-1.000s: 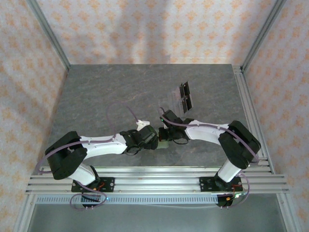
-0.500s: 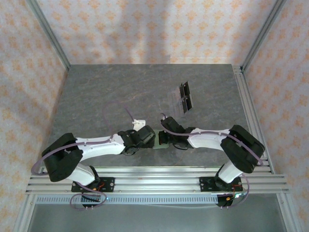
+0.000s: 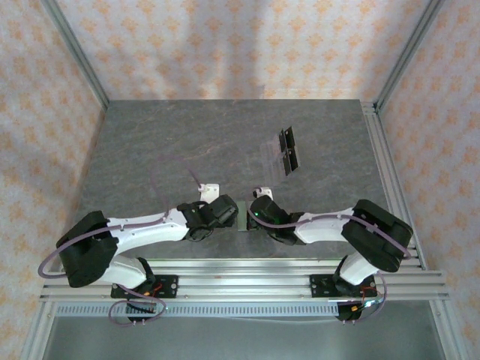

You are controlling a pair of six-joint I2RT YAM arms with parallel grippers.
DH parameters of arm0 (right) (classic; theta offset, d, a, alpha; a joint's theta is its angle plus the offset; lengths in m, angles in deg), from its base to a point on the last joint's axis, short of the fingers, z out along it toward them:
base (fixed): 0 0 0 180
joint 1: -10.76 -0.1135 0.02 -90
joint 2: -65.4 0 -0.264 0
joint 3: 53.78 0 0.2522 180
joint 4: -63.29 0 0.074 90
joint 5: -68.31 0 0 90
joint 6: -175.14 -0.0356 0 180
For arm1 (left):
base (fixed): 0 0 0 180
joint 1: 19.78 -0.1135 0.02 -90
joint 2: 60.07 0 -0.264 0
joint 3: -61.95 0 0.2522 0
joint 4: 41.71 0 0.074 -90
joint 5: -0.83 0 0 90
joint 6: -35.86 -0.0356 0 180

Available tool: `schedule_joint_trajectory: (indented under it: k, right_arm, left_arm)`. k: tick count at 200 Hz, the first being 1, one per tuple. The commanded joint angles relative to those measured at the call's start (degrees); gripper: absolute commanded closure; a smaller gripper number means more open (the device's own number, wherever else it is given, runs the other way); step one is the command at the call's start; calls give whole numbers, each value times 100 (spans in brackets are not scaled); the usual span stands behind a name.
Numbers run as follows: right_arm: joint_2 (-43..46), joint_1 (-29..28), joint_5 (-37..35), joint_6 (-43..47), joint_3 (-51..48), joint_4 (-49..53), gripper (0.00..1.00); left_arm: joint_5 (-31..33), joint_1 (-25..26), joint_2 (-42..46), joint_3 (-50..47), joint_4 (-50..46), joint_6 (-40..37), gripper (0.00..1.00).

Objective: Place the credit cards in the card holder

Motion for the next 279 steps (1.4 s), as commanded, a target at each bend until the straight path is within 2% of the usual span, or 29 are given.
schedule_joint_trajectory:
  k: [1, 27, 70, 113, 127, 158, 161, 163, 205, 230, 257, 279]
  right_arm:
    - [-683, -198, 53, -205, -594, 1254, 100]
    - [-890, -207, 209, -263, -571, 1124, 100]
    - [-577, -199, 325, -144, 173, 1931, 64]
    - [-407, -113, 300, 171, 1530, 2925, 44]
    - [-320, -26, 296, 224, 1873, 3132, 29]
    - [102, 328, 401, 264, 2358, 3555, 13]
    - [166, 369, 405, 275, 2393, 3607, 3]
    - [206, 392, 407, 279, 2412, 3640, 0]
    - [1241, 1127, 227, 597, 2806, 4350, 1]
    - [1805, 1882, 20, 848, 2940, 4692, 1]
    - [2145, 2870, -258, 1143, 3107, 4909, 1]
    - [2337, 3615, -762, 1332, 2919, 4597, 1]
  left_arm:
    - [334, -17, 163, -3, -265, 102, 0]
    - [354, -31, 171, 50, -352, 89, 0]
    - [464, -52, 223, 122, -434, 67, 0]
    - [597, -170, 178, 349, -593, 48, 0]
    - [771, -229, 294, 465, -752, 16, 0]
    - [1081, -591, 887, 667, -1023, -171, 0]
    - [1111, -645, 953, 699, -1052, -196, 0]
    - [1120, -675, 1003, 719, -1068, -216, 0]
    - [1449, -1385, 1502, 1217, -1238, -1094, 0]
    - [2207, -1637, 1417, 1434, -1122, -1788, 0]
    - [3017, -1693, 1320, 1227, -145, -2993, 0]
    - [2764, -1999, 1342, 1118, 233, -3115, 0]
